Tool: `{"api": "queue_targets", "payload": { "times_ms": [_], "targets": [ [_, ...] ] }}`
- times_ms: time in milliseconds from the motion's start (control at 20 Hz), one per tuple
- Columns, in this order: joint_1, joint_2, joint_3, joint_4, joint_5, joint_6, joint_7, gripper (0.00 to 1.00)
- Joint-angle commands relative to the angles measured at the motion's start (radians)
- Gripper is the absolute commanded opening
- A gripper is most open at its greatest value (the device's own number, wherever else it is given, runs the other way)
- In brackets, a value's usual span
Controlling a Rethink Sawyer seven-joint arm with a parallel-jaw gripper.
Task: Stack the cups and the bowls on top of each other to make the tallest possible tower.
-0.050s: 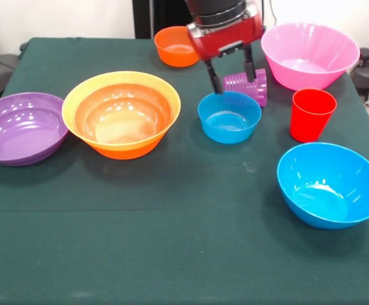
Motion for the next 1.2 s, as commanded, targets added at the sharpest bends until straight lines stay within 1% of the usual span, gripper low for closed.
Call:
{"api": "queue_targets", "payload": {
  "times_ms": [50, 250, 400, 600, 850, 1000, 1200],
  "targets": [
    [0.053, 0.067, -0.032, -0.100, 0.027, -0.093, 0.148, 1.00],
    [0.080, 0.099, -0.052, -0.141, 0.010, -0.119, 0.158, 1.00],
    [0.093, 0.113, -0.065, -0.150, 0.000, -0.147, 0.172, 1.00],
    [0.104, 0.132, -0.062, -0.160, 0.000, -0.232, 0.192, 1.00],
    [0.104, 0.156, -0.036, -0.158, 0.033, -0.272, 0.198, 1.00],
    [0.103, 0.163, -0.024, -0.156, 0.068, -0.257, 0.206, 1.00],
    [0.090, 0.142, -0.007, -0.134, 0.110, -0.220, 0.194, 1.00]
  ]
}}
